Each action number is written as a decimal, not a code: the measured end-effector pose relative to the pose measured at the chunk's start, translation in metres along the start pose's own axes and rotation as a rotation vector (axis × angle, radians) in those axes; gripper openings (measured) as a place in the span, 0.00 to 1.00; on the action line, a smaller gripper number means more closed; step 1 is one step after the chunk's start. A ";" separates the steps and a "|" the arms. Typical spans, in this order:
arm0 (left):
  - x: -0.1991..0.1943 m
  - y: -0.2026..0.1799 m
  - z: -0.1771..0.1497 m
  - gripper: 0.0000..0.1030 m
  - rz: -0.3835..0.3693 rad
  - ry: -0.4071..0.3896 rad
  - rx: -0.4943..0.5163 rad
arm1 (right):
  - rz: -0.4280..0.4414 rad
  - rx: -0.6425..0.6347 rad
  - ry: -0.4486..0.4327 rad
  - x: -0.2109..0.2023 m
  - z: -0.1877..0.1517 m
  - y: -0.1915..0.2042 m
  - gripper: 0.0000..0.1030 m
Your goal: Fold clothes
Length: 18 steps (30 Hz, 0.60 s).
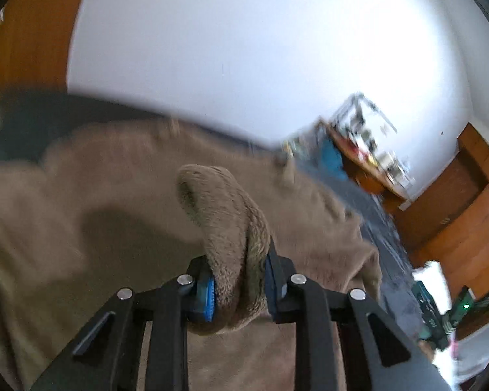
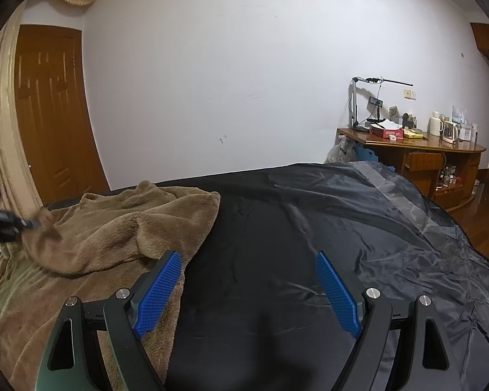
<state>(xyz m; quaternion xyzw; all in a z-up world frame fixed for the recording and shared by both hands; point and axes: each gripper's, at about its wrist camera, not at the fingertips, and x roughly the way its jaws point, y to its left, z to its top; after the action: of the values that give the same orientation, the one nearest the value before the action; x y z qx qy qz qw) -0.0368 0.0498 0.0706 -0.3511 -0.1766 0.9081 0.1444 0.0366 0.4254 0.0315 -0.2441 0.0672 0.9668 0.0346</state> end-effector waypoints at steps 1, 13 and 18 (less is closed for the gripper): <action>-0.010 0.001 0.002 0.26 0.013 -0.026 0.009 | -0.001 0.002 0.001 0.000 0.000 0.000 0.84; 0.033 0.059 -0.021 0.26 0.047 0.178 -0.112 | -0.108 0.002 -0.060 -0.006 0.001 0.001 0.84; 0.032 0.039 -0.006 0.26 0.029 0.159 -0.070 | -0.037 -0.202 0.002 0.017 0.021 0.071 0.84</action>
<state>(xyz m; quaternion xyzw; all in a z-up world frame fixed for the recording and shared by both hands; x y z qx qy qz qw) -0.0610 0.0284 0.0307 -0.4296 -0.1911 0.8725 0.1327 0.0048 0.3589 0.0499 -0.2486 -0.0351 0.9676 0.0275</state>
